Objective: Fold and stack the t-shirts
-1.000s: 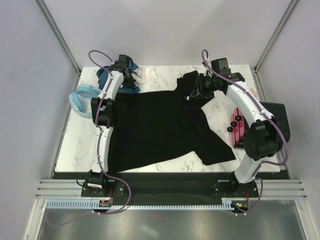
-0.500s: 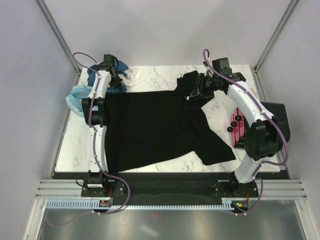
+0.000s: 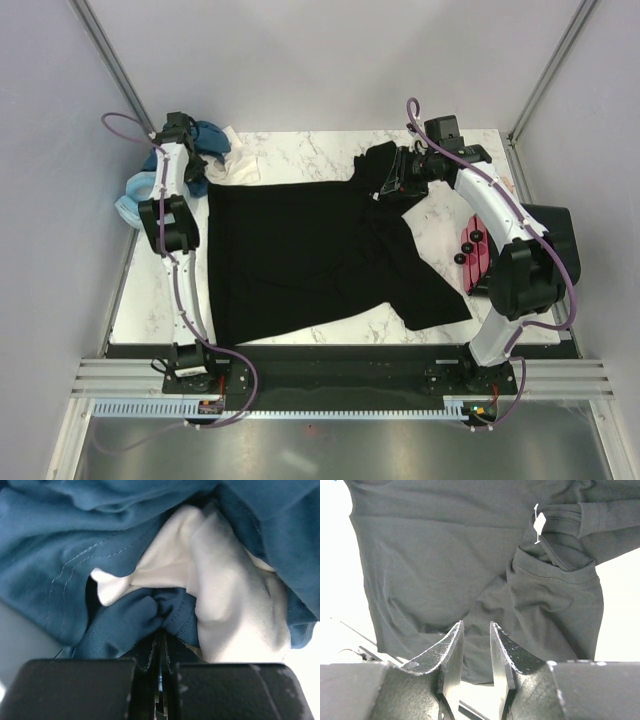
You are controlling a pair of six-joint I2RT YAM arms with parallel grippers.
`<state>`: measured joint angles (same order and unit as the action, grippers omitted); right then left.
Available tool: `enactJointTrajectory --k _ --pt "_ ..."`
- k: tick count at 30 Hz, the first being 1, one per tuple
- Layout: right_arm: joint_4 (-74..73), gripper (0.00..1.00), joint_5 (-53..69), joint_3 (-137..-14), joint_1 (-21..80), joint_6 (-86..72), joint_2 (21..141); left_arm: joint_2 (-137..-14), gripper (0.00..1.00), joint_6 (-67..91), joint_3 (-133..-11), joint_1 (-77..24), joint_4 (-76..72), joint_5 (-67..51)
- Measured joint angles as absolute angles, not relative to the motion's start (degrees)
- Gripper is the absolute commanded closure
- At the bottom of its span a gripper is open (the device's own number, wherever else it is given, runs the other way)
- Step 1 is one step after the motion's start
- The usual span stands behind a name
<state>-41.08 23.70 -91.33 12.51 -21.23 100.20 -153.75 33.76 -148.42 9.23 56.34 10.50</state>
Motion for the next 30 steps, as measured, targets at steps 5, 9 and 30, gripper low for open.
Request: enactJointTrajectory --k 5,9,30 --pt "-41.0 0.56 21.6 -91.3 12.5 -20.9 100.3 -152.8 0.85 33.1 -147.5 9.7 56.7 10.4" --pt "-40.9 0.55 18.0 -91.5 12.3 -20.4 100.9 -149.0 0.79 32.7 -144.2 9.6 56.1 8.0" --pt "-46.3 1.00 1.5 -122.8 13.3 -19.3 138.7 -117.0 0.98 27.2 -94.7 -16.3 53.5 -6.8"
